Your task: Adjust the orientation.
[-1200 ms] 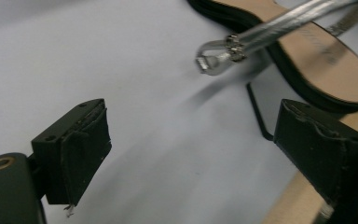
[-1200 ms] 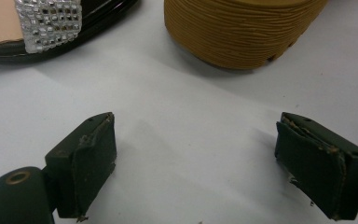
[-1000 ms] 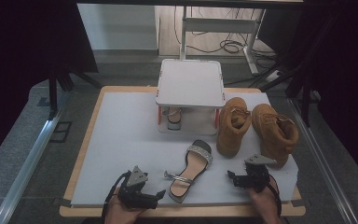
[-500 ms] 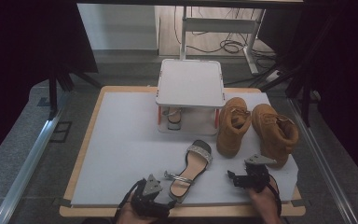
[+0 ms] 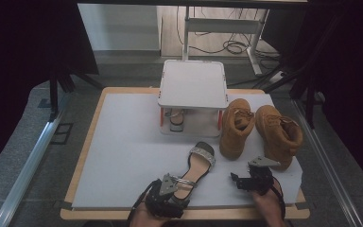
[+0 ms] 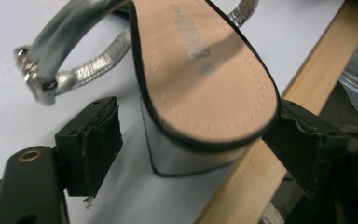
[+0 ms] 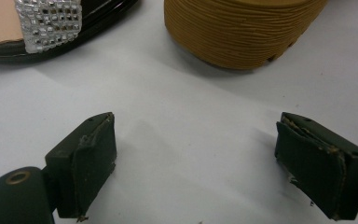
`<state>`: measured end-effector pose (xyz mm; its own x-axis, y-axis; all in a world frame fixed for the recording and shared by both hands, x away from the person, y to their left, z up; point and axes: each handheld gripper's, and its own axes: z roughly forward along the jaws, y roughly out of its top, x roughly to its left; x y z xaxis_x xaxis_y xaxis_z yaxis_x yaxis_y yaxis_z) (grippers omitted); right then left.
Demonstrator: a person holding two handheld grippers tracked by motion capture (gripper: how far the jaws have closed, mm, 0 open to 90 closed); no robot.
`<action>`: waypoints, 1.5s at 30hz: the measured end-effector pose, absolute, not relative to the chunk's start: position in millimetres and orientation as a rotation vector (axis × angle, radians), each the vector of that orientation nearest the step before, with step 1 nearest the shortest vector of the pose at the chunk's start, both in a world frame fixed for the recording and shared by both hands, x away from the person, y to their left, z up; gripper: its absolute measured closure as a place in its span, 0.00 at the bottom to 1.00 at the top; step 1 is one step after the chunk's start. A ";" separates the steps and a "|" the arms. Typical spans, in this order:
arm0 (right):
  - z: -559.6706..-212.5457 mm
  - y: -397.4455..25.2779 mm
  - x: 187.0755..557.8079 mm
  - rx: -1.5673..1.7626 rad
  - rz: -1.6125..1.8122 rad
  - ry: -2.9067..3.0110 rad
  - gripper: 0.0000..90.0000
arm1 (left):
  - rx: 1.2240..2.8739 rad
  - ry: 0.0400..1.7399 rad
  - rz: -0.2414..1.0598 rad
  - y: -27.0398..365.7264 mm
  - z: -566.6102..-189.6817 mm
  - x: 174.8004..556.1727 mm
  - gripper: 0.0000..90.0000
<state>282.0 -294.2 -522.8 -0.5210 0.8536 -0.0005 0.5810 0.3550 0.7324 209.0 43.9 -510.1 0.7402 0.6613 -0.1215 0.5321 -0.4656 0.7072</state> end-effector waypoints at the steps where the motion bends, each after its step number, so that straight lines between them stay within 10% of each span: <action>1: -522.8 -294.1 282.0 1.257 0.976 2.240 0.14 | 2.171 0.899 0.214 42.0 -510.3 210.7 0.23; 45: -522.8 -294.3 282.1 1.256 0.977 2.242 0.14 | 2.200 0.935 0.243 23.6 -507.6 240.0 0.43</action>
<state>282.1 -294.3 -522.8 -0.5222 0.8528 0.0003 0.5809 0.3555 0.7323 240.0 23.6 -507.6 0.7187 0.6880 -0.1009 0.5518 -0.4761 0.6847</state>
